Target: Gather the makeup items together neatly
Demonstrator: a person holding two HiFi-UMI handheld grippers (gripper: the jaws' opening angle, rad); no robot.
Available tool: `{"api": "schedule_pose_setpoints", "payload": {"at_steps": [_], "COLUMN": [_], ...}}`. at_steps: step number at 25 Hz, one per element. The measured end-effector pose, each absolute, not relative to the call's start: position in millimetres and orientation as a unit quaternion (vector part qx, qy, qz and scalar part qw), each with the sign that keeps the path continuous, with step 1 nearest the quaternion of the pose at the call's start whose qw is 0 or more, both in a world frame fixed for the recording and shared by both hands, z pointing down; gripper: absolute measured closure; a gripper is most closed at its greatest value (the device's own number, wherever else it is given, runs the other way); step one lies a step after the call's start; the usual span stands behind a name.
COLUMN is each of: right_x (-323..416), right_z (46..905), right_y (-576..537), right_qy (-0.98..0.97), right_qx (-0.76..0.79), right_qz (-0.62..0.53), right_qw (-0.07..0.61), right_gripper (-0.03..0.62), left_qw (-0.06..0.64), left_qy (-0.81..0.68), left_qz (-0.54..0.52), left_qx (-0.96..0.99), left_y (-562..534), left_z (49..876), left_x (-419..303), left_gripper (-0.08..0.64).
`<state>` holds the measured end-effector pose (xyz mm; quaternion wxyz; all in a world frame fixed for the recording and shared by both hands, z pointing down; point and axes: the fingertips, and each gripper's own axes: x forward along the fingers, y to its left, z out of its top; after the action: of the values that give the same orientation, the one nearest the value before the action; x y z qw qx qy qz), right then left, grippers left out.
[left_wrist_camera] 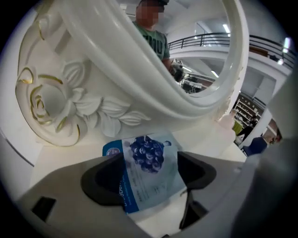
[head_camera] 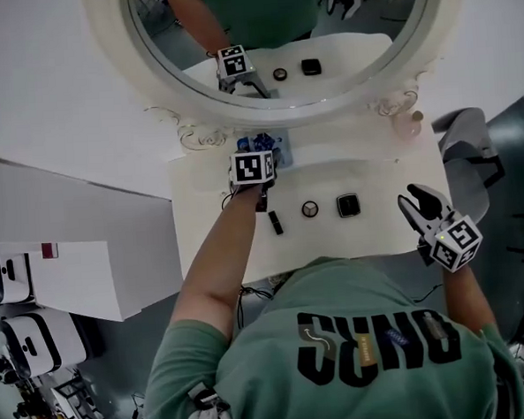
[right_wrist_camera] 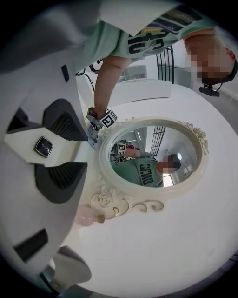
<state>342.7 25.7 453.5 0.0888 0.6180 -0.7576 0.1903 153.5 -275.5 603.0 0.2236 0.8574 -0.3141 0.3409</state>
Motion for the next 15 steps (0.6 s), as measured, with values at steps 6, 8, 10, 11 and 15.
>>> {"api": "schedule_pose_setpoints", "payload": {"at_steps": [6, 8, 10, 11, 15], "right_x": [364.6, 368.6, 372.5, 373.6, 374.6], "right_z": [459.3, 461.3, 462.9, 462.8, 463.0], "right_y": [38.7, 40.2, 40.9, 40.8, 42.4], "right_qy": [-0.750, -0.752, -0.755, -0.756, -0.761], "right_qx": [0.627, 0.624, 0.621, 0.620, 0.615], "right_qz": [0.197, 0.198, 0.197, 0.197, 0.195], "right_qw": [0.074, 0.072, 0.070, 0.069, 0.069], "right_gripper": [0.459, 0.459, 0.459, 0.459, 0.459], "left_qw": [0.197, 0.200, 0.203, 0.202, 0.203], "left_qy": [-0.352, -0.353, -0.352, -0.351, -0.348], "left_qz": [0.364, 0.368, 0.375, 0.378, 0.383], "left_qx": [0.839, 0.837, 0.833, 0.832, 0.831], "left_y": [-276.1, -274.6, -273.7, -273.4, -271.1], "left_z": [611.4, 612.4, 612.4, 612.1, 610.8], "left_x": [153.3, 153.8, 155.2, 155.9, 156.2], "left_gripper": [0.206, 0.209, 0.226, 0.240, 0.280]}}
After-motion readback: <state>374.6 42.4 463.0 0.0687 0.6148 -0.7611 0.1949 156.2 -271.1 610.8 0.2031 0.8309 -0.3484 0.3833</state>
